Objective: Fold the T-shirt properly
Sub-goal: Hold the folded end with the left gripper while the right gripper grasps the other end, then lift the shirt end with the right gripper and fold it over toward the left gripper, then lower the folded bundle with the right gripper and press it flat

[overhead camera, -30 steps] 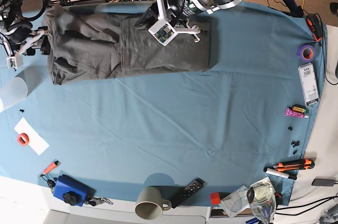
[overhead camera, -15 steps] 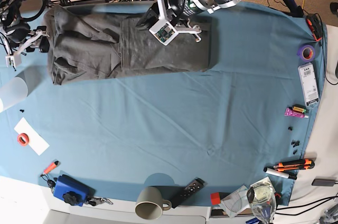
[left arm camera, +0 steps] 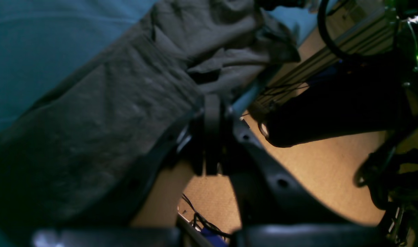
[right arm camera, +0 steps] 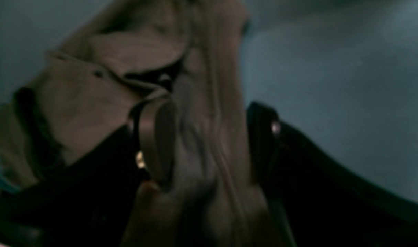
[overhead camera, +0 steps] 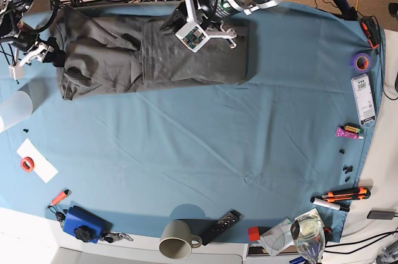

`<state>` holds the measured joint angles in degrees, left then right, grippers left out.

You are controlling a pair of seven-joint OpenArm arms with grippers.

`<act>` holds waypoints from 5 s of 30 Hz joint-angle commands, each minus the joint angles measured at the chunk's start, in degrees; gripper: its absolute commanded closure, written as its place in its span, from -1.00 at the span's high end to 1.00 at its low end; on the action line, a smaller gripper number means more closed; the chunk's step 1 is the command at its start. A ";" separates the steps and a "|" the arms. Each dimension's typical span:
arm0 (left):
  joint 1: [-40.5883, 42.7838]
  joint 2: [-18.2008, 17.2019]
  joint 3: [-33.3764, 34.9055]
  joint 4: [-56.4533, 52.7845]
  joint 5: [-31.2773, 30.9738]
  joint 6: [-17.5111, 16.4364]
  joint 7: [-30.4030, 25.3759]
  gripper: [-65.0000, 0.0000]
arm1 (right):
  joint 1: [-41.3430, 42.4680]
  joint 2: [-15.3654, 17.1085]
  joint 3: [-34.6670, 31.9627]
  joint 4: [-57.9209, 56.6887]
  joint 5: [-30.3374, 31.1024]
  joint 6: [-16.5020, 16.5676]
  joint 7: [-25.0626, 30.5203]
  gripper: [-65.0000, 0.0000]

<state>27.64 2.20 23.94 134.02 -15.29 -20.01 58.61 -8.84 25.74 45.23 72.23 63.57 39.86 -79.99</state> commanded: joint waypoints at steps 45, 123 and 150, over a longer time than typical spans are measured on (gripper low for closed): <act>1.92 0.48 0.28 0.98 2.67 3.48 -1.16 -1.00 | 10.14 2.25 -14.19 0.85 -28.20 -1.90 8.44 -1.00; 3.80 -1.40 -40.68 0.98 4.96 8.11 -5.55 -1.00 | 4.85 -10.69 -43.41 31.82 -4.42 0.14 -0.01 -0.94; 5.44 -1.40 -40.68 0.98 4.96 8.11 -6.16 -1.00 | 7.48 -10.99 -41.07 38.23 6.36 0.14 -0.01 -0.60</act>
<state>32.84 0.80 -16.64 134.02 -9.96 -11.84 53.69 -2.33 14.24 3.79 109.43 68.79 39.92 -81.38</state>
